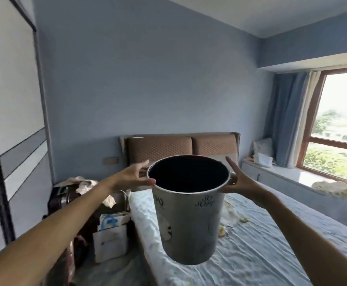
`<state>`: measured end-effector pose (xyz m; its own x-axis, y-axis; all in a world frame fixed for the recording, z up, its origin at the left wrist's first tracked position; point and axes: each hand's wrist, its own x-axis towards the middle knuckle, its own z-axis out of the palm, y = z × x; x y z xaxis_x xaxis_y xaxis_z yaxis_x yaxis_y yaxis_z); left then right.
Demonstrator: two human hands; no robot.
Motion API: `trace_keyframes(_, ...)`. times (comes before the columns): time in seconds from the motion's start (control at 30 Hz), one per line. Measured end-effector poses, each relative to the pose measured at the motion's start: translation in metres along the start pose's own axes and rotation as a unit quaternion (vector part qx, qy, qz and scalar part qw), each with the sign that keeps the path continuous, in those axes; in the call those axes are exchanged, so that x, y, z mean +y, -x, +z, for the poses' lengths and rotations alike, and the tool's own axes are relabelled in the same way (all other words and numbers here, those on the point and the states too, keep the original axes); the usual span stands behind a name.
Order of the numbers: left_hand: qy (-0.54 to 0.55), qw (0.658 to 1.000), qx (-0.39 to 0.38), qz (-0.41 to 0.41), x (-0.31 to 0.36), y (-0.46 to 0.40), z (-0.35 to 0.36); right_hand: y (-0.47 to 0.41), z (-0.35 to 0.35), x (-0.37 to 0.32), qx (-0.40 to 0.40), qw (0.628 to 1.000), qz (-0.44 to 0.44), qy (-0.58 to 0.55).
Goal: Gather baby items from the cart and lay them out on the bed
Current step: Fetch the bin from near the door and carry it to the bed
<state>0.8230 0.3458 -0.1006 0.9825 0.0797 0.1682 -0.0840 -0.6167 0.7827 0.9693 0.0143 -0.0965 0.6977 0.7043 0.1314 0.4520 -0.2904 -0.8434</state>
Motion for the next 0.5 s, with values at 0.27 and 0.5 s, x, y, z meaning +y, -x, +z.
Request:
trace_keyframes(0.27, -0.093, 0.991, 0.089, -0.045, -0.093, -0.094, -0.131, -0.232, 0.067, 0.008, -0.075, 0.996, -0.023, -0.048)
trace_keyframes(0.5, -0.094, 0.984, 0.116, -0.097, -0.184, -0.172, -0.183, -0.415, 0.100, 0.038, -0.144, 0.988, -0.040, -0.038)
